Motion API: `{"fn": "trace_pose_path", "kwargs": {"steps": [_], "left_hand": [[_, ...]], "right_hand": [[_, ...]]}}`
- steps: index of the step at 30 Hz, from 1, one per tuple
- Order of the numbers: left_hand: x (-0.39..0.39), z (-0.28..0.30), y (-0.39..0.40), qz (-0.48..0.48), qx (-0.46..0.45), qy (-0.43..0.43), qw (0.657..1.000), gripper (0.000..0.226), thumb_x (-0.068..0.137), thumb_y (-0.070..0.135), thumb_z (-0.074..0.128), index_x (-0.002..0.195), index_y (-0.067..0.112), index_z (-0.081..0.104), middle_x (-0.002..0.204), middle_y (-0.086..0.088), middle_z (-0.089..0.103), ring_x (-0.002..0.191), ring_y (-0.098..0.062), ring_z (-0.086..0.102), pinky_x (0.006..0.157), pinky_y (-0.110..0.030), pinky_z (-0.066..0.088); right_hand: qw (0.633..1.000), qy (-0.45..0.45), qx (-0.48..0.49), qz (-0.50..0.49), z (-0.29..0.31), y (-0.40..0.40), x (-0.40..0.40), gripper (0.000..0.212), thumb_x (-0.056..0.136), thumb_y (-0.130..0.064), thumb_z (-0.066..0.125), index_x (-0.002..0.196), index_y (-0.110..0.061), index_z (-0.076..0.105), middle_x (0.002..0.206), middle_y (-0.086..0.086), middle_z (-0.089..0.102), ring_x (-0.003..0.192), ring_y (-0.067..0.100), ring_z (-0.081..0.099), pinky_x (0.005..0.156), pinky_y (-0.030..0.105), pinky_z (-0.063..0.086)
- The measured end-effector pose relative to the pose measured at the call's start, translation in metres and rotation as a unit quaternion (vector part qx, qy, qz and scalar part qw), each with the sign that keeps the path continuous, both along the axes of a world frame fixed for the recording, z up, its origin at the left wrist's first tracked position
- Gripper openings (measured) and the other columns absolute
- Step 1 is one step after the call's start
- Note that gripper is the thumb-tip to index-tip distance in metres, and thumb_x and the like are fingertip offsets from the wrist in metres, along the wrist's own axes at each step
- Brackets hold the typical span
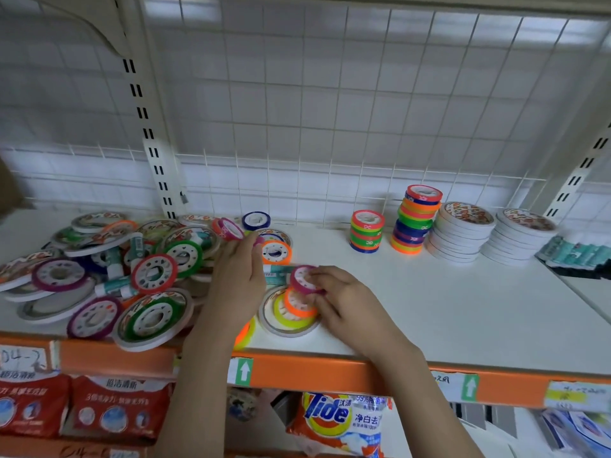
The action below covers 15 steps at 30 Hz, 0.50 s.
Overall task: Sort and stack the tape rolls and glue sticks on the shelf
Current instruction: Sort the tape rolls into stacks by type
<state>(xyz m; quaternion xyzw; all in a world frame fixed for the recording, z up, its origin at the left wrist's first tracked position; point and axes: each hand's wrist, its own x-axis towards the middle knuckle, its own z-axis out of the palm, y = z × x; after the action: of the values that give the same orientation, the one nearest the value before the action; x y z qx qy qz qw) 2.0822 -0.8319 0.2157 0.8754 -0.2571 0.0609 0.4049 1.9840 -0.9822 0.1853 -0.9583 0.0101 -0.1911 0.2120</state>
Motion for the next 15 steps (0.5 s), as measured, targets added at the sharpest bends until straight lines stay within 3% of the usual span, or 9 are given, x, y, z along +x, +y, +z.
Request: {"fn": "trace_pose_path", "kwargs": {"steps": [5,15], "left_hand": [[0.007,0.002,-0.009,-0.021,0.000,-0.081,0.997,0.037,0.098,0.013,0.038,0.133,0.010,0.050,0.123,-0.014,0.056,0.115,-0.029,0.046,0.099,-0.040,0.037],[0.015,0.001,-0.009,-0.015,-0.020,-0.102,0.994,0.031,0.092,0.015,0.055,0.122,0.008,0.061,0.107,-0.013,0.065,0.102,-0.030,0.057,0.089,-0.047,0.048]], "right_hand": [[0.995,-0.049,-0.004,-0.085,0.013,-0.042,0.003,0.031,0.091,-0.015,0.055,0.119,-0.004,0.060,0.120,0.009,0.060,0.109,0.027,0.056,0.089,0.030,0.045],[0.978,0.022,-0.085,-0.189,0.043,-0.118,0.049,0.030,0.094,-0.010,0.047,0.120,-0.001,0.057,0.123,0.014,0.055,0.109,0.030,0.053,0.088,0.034,0.044]]}}
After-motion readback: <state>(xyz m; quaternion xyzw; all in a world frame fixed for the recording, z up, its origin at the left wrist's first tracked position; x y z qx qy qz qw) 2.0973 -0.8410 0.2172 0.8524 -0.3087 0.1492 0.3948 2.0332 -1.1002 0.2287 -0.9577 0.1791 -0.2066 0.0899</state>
